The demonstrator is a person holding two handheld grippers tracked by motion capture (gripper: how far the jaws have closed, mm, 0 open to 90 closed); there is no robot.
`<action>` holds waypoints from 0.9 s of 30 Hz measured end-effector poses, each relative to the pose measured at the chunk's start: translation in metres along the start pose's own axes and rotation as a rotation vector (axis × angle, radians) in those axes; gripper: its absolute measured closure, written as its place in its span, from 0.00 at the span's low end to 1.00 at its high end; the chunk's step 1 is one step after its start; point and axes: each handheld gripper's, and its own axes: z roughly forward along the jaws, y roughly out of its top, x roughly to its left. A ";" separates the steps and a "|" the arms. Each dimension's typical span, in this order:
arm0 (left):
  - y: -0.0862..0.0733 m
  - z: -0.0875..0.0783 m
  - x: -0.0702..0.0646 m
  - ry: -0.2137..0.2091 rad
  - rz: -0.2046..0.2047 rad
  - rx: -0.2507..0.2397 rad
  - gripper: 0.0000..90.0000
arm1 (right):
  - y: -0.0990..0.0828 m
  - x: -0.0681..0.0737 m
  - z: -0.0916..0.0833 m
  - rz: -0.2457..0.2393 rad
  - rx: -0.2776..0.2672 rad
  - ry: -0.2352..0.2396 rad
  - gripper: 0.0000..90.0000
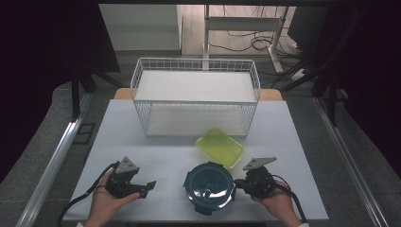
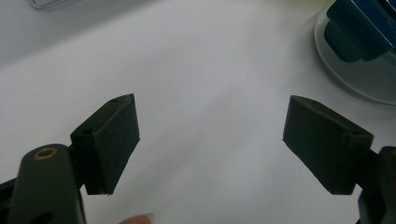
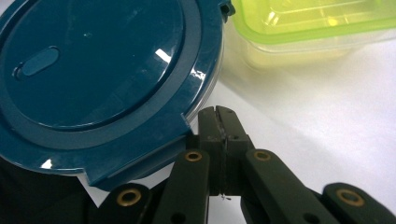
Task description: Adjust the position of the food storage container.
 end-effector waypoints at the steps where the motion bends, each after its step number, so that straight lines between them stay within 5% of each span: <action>1: 0.000 0.000 0.000 -0.001 0.000 0.001 0.20 | 0.001 0.000 0.001 -0.007 0.000 -0.002 0.99; 27: 0.000 0.000 0.003 0.007 0.004 0.002 0.20 | 0.040 0.030 0.040 -0.078 -0.020 0.043 0.99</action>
